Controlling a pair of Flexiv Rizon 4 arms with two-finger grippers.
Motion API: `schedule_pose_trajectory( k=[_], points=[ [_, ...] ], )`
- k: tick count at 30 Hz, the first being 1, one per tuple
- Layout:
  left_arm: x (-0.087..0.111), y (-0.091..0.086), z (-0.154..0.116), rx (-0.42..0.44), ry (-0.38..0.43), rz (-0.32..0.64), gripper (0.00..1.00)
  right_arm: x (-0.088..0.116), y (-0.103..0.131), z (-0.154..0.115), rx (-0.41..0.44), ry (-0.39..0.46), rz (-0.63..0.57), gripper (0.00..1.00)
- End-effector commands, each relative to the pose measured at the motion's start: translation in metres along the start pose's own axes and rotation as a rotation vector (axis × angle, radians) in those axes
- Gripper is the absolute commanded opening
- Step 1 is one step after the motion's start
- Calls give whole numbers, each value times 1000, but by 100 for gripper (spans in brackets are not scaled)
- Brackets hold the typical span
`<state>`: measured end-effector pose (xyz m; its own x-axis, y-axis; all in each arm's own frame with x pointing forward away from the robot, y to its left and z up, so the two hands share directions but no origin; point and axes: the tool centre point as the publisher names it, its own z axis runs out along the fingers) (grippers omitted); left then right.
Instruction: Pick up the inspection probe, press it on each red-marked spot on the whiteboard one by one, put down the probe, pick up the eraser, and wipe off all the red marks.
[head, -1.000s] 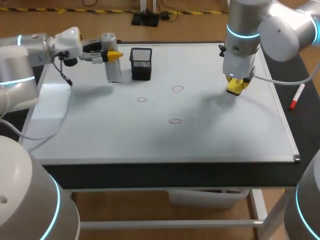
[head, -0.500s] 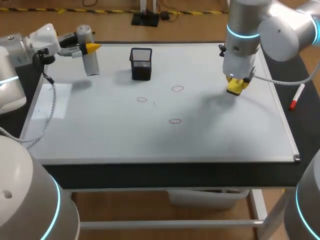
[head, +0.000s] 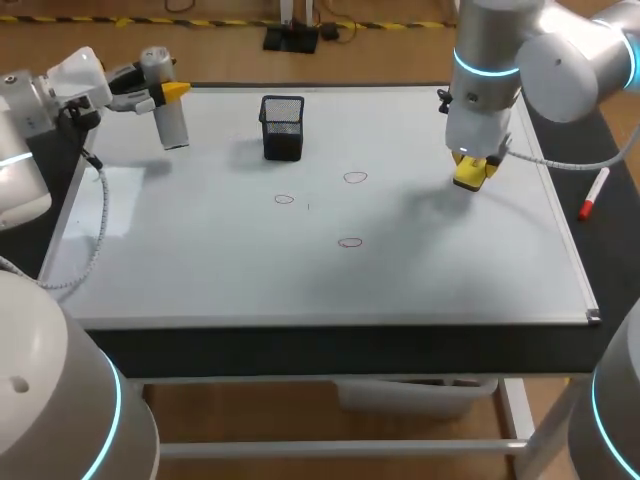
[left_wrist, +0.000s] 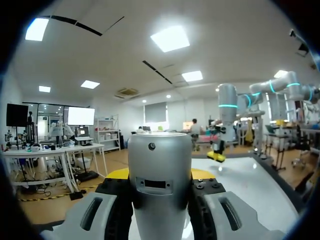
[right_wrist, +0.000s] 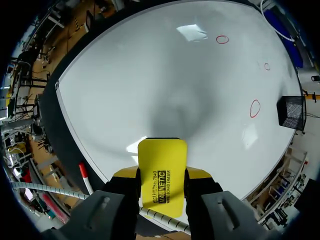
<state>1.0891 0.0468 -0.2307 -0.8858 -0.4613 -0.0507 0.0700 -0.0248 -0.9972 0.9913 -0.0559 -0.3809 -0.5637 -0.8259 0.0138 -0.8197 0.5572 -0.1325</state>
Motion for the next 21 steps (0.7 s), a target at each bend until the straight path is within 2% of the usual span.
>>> schedule_pose_trajectory(
  k=[1, 11, 21],
  points=[
    [3, -2, 0, 0, -13, 3, 0, -1, -1, -2, -2, 5, -3, 0],
    [3, -2, 0, 0, -13, 3, 0, -32, 16, -16, 5, -30, -66, 0],
    [3, -2, 0, 0, -13, 3, 0, -82, 56, -16, -38, -75, -189, 0]
  ],
)
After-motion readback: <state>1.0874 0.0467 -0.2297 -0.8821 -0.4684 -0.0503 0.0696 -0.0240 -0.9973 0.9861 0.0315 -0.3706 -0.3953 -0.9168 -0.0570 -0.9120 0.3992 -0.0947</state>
